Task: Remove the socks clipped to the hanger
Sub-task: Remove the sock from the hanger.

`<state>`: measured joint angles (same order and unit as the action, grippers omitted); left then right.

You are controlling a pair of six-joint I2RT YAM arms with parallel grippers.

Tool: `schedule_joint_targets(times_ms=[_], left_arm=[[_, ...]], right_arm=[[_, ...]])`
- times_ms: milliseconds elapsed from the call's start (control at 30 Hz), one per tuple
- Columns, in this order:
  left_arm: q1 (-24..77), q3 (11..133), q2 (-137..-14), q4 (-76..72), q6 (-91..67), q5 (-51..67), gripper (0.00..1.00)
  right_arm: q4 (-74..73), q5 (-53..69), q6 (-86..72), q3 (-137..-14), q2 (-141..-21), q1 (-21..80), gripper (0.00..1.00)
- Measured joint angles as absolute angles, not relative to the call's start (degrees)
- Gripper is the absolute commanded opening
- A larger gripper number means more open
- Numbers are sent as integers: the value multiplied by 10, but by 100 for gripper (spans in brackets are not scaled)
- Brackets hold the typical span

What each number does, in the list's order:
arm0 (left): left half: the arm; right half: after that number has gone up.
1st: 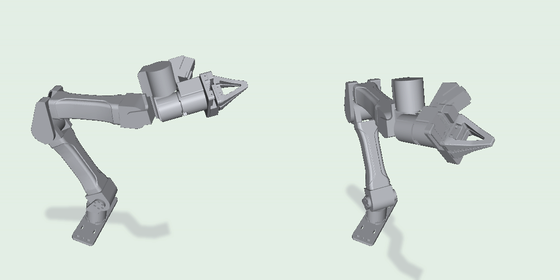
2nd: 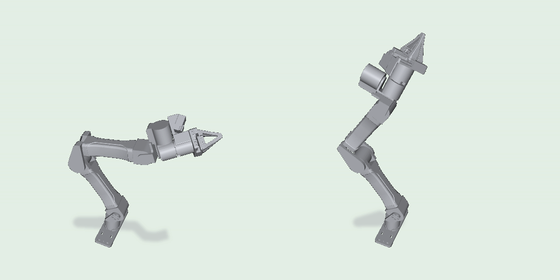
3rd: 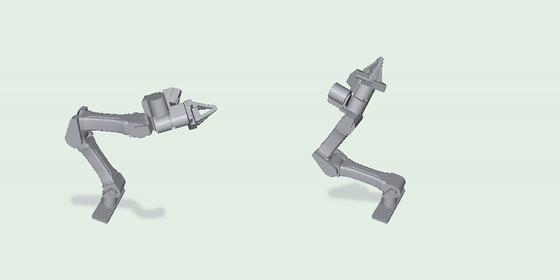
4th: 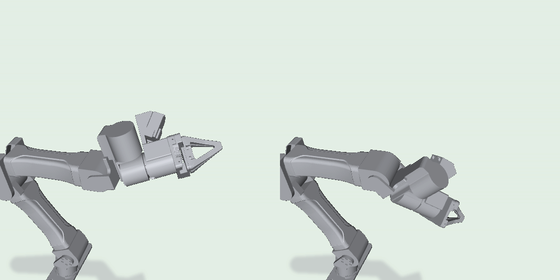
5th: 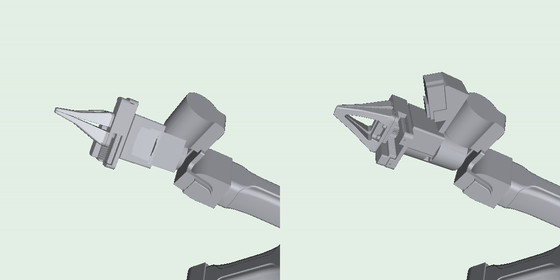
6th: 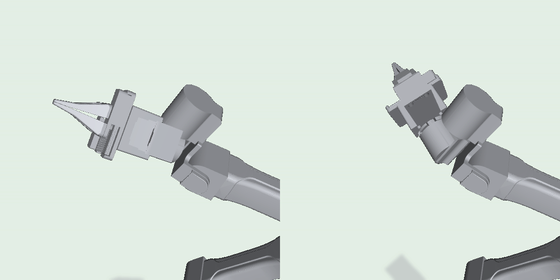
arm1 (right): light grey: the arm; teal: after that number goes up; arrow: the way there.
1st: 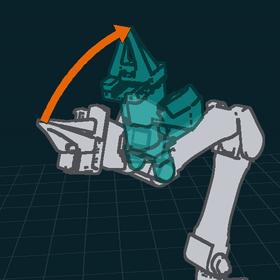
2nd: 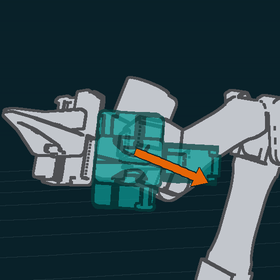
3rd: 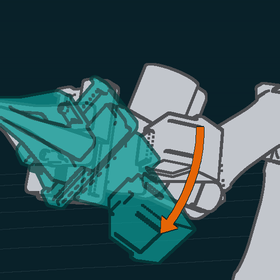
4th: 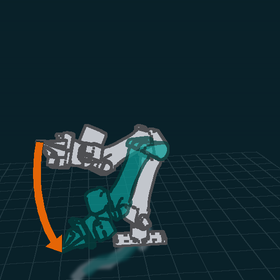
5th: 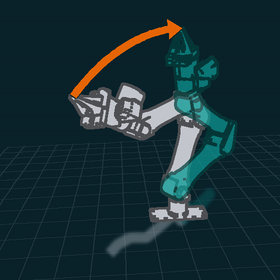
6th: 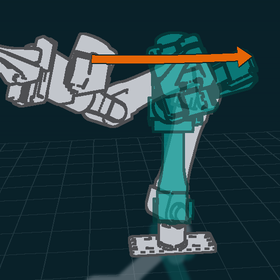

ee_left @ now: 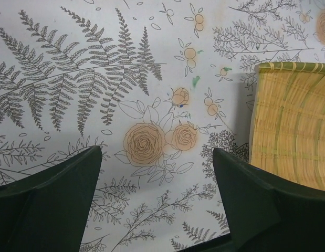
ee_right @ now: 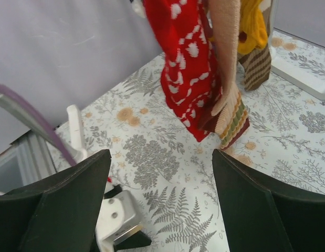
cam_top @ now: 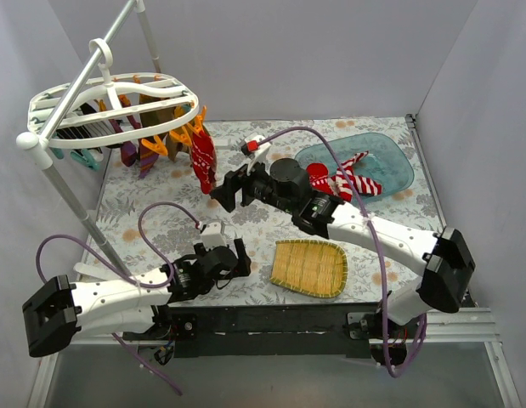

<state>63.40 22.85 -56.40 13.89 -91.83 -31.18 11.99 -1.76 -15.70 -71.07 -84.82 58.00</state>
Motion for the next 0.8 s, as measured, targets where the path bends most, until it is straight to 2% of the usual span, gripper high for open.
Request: schedule_joint_targets(times_ms=[300,633,800], left_arm=[[634,229,-524,179,-929,-323,86],[634,229,-515,194,-930,-324,86],[634,232,-511,200,-930,-324,85]], right_arm=[[180,-58,-157,-760,-937,579,81],[203,-66,-158,-837,-979,579,79],[203,-76,-155,-868,-1008,579,74]])
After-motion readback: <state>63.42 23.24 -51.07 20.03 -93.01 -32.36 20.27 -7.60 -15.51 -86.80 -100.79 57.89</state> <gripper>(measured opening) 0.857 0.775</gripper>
